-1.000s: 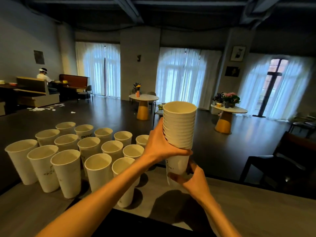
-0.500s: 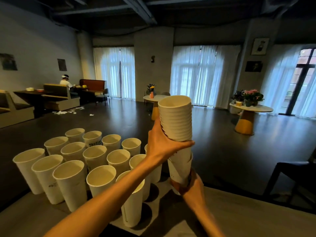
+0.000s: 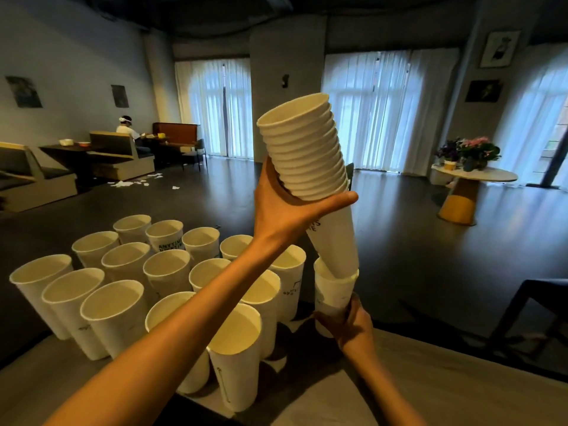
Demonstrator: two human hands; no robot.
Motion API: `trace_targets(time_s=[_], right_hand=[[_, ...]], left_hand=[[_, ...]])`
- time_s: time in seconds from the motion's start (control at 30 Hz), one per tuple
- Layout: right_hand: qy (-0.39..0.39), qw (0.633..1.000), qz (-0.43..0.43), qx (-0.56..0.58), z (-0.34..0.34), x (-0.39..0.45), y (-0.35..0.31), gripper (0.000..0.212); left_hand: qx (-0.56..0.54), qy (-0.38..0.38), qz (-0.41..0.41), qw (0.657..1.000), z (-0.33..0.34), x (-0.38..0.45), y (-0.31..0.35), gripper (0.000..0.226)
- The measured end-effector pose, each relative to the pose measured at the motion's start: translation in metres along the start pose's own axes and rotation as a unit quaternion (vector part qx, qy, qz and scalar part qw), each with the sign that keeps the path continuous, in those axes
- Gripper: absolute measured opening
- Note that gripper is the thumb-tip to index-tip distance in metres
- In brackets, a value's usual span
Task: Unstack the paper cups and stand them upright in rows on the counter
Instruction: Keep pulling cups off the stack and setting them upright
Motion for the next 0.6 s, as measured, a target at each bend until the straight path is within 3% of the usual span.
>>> trace_targets(time_s=[0.03, 0.13, 0.23, 0.3, 0.37, 0.4, 0.47, 0.5, 0.6], right_hand=[[-0.003, 1.000, 0.002, -0.016, -0.001, 0.002, 0.001, 0.080], [-0.043, 0.999, -0.024, 0.003, 0.005, 0.006, -0.001, 0.068], [-0.051, 0.996, 0.050, -0.053, 0.005, 0.000, 0.005, 0.081], [-0.060, 0.997, 0.023, -0.045, 0.001, -0.008, 0.008, 0.088], [-0.035, 0.998, 0.017, -0.039, -0.016, -0.018, 0.018, 0.077], [-0.012, 0.999, 0.029, -0.026, -0.028, -0.025, 0.023, 0.062], [0.048, 0.995, 0.065, 0.053, -0.056, -0.038, 0.020, 0.022], [0.052, 0.989, 0.074, 0.119, -0.066, -0.044, 0.013, 0.013], [-0.014, 0.955, 0.105, 0.278, -0.081, -0.070, -0.022, 0.028]], left_hand=[[-0.006, 0.001, 0.005, 1.000, -0.001, 0.001, 0.001, 0.133], [-0.039, 0.018, 0.007, 0.999, -0.011, -0.002, 0.016, 0.121], [-0.110, 0.050, -0.017, 0.993, -0.024, -0.006, 0.021, 0.133], [-0.133, 0.054, -0.059, 0.988, -0.034, -0.010, 0.015, 0.124], [-0.160, 0.059, -0.115, 0.979, -0.044, -0.016, 0.006, 0.102], [-0.188, 0.066, -0.153, 0.968, -0.048, -0.022, -0.001, 0.100], [-0.256, 0.067, -0.229, 0.937, -0.047, -0.036, -0.015, 0.100], [-0.283, 0.058, -0.262, 0.921, -0.042, -0.045, -0.017, 0.095], [-0.321, 0.042, -0.310, 0.894, -0.020, -0.076, -0.017, 0.068]])
Point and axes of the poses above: each hand's wrist, its own x-axis towards the middle knuckle, its own z-axis out of the palm, y = z × x, the point moved 8 cm from there along x, towards the middle knuckle
